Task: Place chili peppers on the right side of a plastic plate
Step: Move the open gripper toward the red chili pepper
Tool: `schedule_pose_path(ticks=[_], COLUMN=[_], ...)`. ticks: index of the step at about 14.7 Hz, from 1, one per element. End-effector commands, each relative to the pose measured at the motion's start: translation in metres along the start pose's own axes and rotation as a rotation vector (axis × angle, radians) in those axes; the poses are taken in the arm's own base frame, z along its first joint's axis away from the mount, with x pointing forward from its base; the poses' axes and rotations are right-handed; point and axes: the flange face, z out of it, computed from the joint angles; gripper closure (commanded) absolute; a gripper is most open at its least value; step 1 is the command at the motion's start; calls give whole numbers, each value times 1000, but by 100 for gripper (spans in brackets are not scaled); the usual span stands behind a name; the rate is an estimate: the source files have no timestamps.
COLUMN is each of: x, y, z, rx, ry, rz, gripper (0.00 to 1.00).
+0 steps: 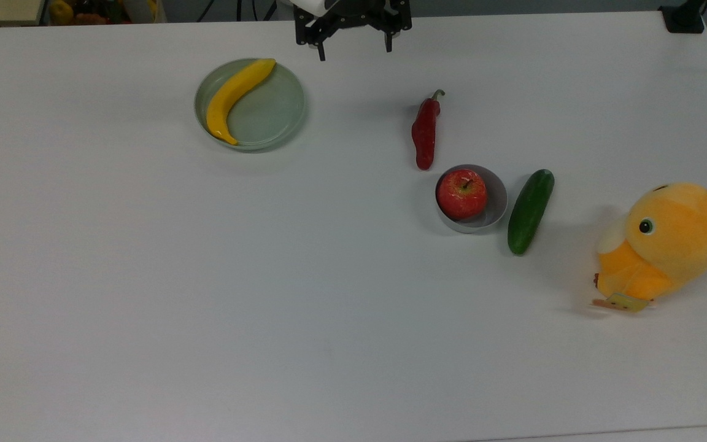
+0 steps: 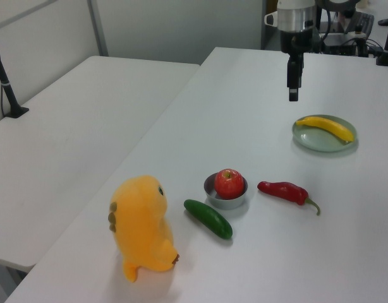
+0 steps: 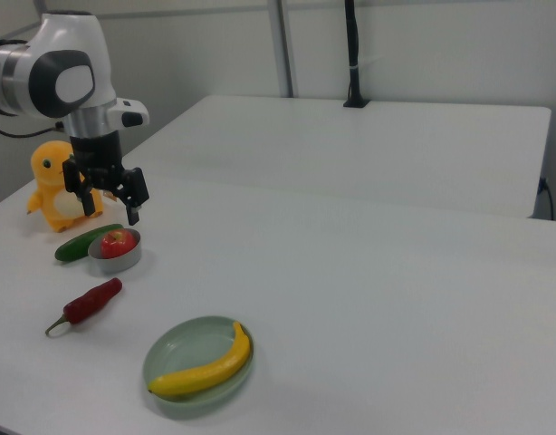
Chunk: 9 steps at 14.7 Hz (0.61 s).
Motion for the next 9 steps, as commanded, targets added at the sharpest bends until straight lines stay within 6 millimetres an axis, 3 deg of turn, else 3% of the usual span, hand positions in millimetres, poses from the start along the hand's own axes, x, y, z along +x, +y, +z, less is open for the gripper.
schedule_pose_path(ticks=[1,6,9], x=[-5,-2,1], y=[-13,-38,-63], z=[14,32,61], rx=[16,13,11], ry=[-19,-49,-98], rz=[-16,-26,-51], gripper=[0,0,0])
